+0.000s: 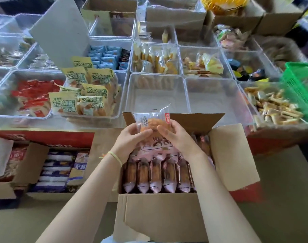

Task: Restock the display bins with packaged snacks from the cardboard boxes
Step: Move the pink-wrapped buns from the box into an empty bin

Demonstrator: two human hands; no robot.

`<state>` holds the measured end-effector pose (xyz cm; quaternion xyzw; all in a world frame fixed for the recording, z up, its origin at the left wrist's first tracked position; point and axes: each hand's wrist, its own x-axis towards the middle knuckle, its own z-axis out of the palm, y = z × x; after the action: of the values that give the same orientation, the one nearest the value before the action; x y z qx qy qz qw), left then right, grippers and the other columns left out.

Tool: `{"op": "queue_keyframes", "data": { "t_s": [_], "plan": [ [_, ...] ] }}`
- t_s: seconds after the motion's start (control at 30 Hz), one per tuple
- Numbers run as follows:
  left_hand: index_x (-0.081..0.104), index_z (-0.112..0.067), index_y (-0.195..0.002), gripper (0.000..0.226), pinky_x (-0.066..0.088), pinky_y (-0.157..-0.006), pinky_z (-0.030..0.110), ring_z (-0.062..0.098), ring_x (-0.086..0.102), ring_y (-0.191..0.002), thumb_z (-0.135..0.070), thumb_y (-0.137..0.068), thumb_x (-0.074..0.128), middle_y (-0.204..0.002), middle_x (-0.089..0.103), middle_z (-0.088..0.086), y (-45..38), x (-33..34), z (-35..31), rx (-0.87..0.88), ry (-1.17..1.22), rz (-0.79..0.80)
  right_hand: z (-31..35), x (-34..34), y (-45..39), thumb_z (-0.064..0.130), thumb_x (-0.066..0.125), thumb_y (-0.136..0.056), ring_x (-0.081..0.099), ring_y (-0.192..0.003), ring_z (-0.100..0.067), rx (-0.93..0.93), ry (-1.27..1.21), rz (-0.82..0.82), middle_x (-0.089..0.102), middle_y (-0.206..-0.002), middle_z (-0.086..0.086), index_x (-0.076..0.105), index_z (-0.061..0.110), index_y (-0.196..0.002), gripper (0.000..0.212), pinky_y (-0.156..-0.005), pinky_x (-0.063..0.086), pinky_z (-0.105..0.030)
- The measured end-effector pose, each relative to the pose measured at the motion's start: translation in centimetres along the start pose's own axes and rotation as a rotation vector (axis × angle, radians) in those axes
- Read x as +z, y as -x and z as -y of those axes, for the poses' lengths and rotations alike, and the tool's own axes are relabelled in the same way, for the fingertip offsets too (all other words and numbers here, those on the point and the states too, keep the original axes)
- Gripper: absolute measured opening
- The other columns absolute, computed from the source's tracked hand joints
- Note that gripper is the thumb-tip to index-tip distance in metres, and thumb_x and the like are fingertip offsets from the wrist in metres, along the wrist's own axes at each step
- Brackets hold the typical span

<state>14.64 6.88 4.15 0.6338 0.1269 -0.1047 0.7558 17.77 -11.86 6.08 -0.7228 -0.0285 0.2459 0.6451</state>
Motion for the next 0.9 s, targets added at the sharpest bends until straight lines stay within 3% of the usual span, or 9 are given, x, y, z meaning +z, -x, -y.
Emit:
{"op": "queue_keyframes", "data": {
  "t_s": [0.07, 0.17, 0.27, 0.33, 0.37, 0.43, 0.53, 0.67, 0.9],
  "plan": [
    [0.063, 0.005, -0.102, 0.047, 0.053, -0.084, 0.037, 0.019, 0.068, -0.086, -0.028, -0.075, 0.083, -0.094, 0.073, 0.008, -1.0, 0.3, -1.2, 0.083, 0.034, -0.049, 0.9, 0.1, -0.5, 0.036, 0.077, -0.082, 0.066, -0.112, -0.01, 0.017, 0.025, 0.098, 0.073, -0.11, 0.012, 0.065, 0.032, -0.116, 0.036, -0.095, 0.055, -0.036],
    [0.067, -0.009, -0.089, 0.017, 0.049, -0.071, 0.016, 0.002, 0.064, -0.072, -0.026, -0.088, 0.073, -0.078, 0.069, -0.008, -3.1, 0.2, -3.7, 0.227, -0.093, -0.143, 3.3, -0.2, -2.4, 0.042, 0.084, -0.076, 0.07, -0.102, -0.011, -0.03, 0.127, -0.054, 0.075, -0.104, 0.009, 0.07, 0.032, -0.107, 0.035, -0.096, 0.055, -0.041],
    [0.071, -0.014, -0.09, 0.02, 0.054, -0.074, 0.032, 0.011, 0.066, -0.071, -0.025, -0.098, 0.056, -0.077, 0.07, -0.002, -6.6, -1.4, -4.9, 0.312, -0.121, -0.364, 6.4, -0.2, -5.3, 0.042, 0.082, -0.078, 0.07, -0.091, -0.01, -0.07, 0.2, -0.25, 0.072, -0.1, 0.012, 0.061, 0.035, -0.107, 0.036, -0.077, 0.059, -0.029],
    [0.07, -0.015, -0.089, 0.021, 0.05, -0.078, 0.038, 0.021, 0.065, -0.082, -0.023, -0.095, 0.052, -0.083, 0.07, 0.003, -9.4, -3.3, -4.8, 0.349, -0.371, -0.481, 7.8, -0.3, -8.1, 0.039, 0.082, -0.08, 0.069, -0.086, -0.016, -0.097, 0.256, -0.34, 0.07, -0.102, 0.01, 0.056, 0.035, -0.107, 0.038, -0.06, 0.052, -0.021],
    [0.071, -0.014, -0.091, 0.019, 0.047, -0.082, 0.038, 0.025, 0.063, -0.091, -0.02, -0.093, 0.053, -0.089, 0.07, 0.006, -10.8, -4.2, -4.7, 0.339, -0.566, -0.495, 8.1, -0.3, -9.7, 0.037, 0.082, -0.079, 0.069, -0.087, -0.017, -0.101, 0.296, -0.373, 0.07, -0.104, 0.008, 0.056, 0.032, -0.11, 0.041, -0.06, 0.05, -0.022],
    [0.072, -0.014, -0.102, 0.021, 0.045, -0.091, 0.038, 0.031, 0.058, -0.107, -0.018, -0.092, 0.054, -0.105, 0.067, 0.011, -13.1, -5.5, -4.5, 0.256, -0.877, -0.409, 8.0, -0.6, -13.0, 0.032, 0.084, -0.078, 0.068, -0.093, -0.02, -0.077, 0.408, -0.41, 0.071, -0.109, 0.004, 0.058, 0.026, -0.115, 0.046, -0.071, 0.053, -0.031],
    [0.065, -0.017, -0.124, 0.035, 0.041, -0.104, 0.039, 0.031, 0.051, -0.123, -0.024, -0.093, 0.051, -0.129, 0.059, 0.012, -16.6, -6.8, -3.9, 0.066, -1.083, -0.212, 7.1, -1.3, -17.8, 0.026, 0.083, -0.076, 0.065, -0.101, -0.022, -0.001, 0.609, -0.384, 0.069, -0.11, 0.002, 0.06, 0.02, -0.12, 0.05, -0.087, 0.054, -0.037],
    [0.048, -0.012, -0.141, 0.051, 0.034, -0.112, 0.042, 0.027, 0.035, -0.139, -0.03, -0.093, 0.052, -0.153, 0.035, 0.007, -20.7, -7.6, -3.0, -0.04, -1.246, -0.071, 4.8, -2.0, -24.1, 0.027, 0.083, -0.073, 0.064, -0.101, -0.024, 0.103, 0.849, -0.324, 0.069, -0.108, -0.001, 0.062, 0.023, -0.115, 0.047, -0.084, 0.054, -0.034],
    [0.017, -0.017, -0.156, 0.071, 0.016, -0.121, 0.044, 0.026, -0.006, -0.152, -0.019, -0.092, 0.049, -0.166, -0.003, 0.004, -25.5, -9.1, 0.3, -0.019, -1.471, -0.058, 1.3, -2.2, -32.8, 0.018, 0.078, -0.07, 0.064, -0.096, -0.029, 0.234, 1.034, -0.231, 0.067, -0.106, -0.004, 0.061, 0.023, -0.103, 0.037, -0.081, 0.056, -0.035]
  ]
}}
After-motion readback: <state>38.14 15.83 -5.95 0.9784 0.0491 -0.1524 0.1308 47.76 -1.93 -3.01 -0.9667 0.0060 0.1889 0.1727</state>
